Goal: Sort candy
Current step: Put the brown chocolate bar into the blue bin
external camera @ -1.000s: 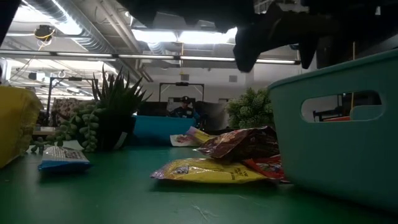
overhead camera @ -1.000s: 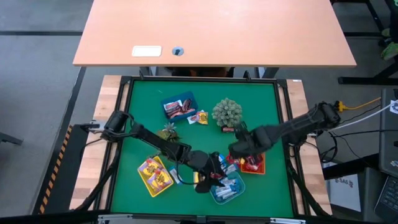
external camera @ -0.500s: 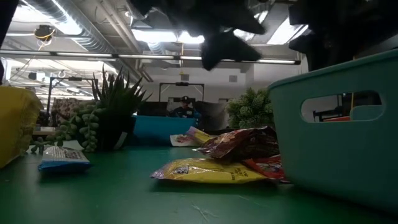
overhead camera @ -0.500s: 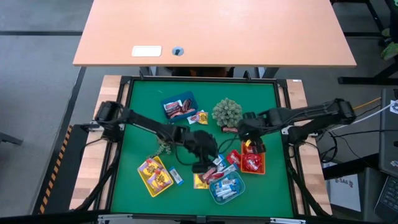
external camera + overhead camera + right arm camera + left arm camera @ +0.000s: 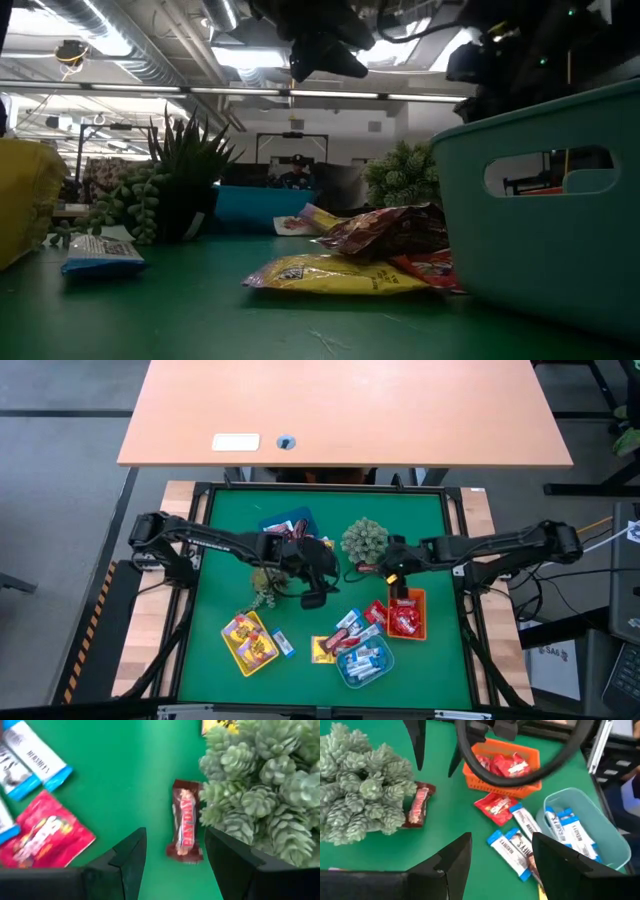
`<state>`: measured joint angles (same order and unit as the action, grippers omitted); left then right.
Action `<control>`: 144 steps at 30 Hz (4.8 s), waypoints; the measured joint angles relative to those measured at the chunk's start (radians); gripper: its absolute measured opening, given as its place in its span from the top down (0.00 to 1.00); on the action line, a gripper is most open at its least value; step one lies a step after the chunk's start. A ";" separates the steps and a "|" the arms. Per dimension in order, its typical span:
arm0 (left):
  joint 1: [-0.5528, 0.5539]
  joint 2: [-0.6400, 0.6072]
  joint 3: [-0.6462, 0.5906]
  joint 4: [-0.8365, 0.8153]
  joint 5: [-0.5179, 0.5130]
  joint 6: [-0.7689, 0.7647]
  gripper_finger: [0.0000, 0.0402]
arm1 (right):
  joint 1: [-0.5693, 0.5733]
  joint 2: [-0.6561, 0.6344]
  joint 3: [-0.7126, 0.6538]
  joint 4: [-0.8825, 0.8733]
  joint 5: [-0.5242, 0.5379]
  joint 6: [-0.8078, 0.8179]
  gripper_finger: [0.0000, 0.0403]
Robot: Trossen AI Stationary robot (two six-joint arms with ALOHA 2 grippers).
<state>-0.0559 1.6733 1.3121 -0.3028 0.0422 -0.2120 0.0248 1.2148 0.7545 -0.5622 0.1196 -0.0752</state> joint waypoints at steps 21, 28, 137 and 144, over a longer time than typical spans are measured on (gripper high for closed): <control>-0.004 -0.001 0.000 0.005 -0.016 0.013 0.52 | -0.026 0.000 -0.183 0.267 0.017 0.073 0.50; -0.003 0.000 0.000 0.004 -0.058 0.013 0.52 | -0.026 0.026 -0.208 0.334 0.045 0.071 0.50; -0.079 -0.220 0.000 -0.261 -0.059 0.005 0.52 | -0.218 0.723 0.379 1.157 -0.024 -0.270 0.82; -0.079 -0.220 0.000 -0.260 -0.060 0.005 0.52 | -0.222 0.736 0.426 1.076 -0.033 -0.271 0.76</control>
<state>-0.1345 1.4536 1.3121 -0.5625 -0.0174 -0.2066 -0.1970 1.9507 1.1805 0.5140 0.0868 -0.3458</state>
